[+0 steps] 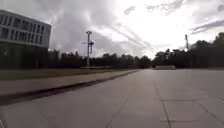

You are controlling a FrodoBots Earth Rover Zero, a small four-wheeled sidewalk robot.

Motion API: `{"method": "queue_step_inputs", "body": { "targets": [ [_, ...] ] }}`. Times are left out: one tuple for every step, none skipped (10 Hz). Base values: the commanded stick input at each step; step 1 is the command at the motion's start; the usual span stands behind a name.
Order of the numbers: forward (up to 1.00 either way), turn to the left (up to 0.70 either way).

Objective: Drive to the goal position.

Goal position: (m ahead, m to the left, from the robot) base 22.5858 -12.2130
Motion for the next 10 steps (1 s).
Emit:
{"method": "queue_step_inputs", "body": {
  "targets": [
    [0.7,-0.35],
    [0.7,-0.35],
    [0.7,-0.35],
    [0.7,-0.35],
    [0.7,-0.09],
    [0.7,0.0],
    [0.7,0.0],
    [0.7,0.0],
    [0.7,0.0],
    [0.7,0.0]
  ]
}}
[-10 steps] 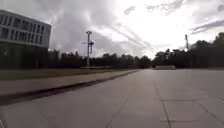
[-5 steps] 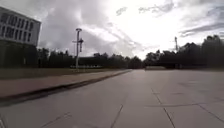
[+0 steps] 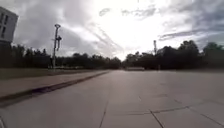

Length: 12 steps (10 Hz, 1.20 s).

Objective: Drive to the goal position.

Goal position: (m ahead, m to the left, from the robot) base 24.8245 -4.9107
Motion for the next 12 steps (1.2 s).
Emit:
{"method": "queue_step_inputs", "body": {
  "targets": [
    [0.7,-0.05],
    [0.7,-0.24],
    [0.7,-0.35],
    [0.7,-0.35],
    [0.7,-0.35],
    [0.7,-0.35],
    [0.7,-0.12],
    [0.7,0.0],
    [0.7,0.0],
    [0.7,0.0],
    [0.7,0.0],
    [0.7,0.0]
  ]
}}
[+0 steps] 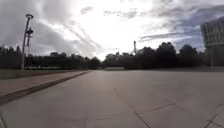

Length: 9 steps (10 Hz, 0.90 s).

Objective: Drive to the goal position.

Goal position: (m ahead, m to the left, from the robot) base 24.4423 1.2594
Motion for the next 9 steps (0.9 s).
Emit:
{"method": "queue_step_inputs", "body": {
  "targets": [
    [0.7,0.0],
    [0.7,0.0],
    [0.7,0.0],
    [0.7,0.0],
    [0.7,0.0],
    [0.7,0.0],
    [0.7,0.0],
    [0.7,0.0],
    [0.7,0.0]
  ]
}}
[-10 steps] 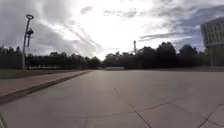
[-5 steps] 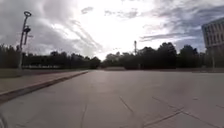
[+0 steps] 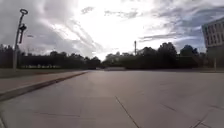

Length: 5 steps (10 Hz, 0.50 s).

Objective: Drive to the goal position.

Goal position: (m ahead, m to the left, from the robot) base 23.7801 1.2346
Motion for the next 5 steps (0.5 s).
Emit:
{"method": "queue_step_inputs", "body": {
  "targets": [
    [0.7,0.0],
    [0.7,0.0],
    [0.7,0.0],
    [0.7,0.0],
    [0.7,0.0]
  ]
}}
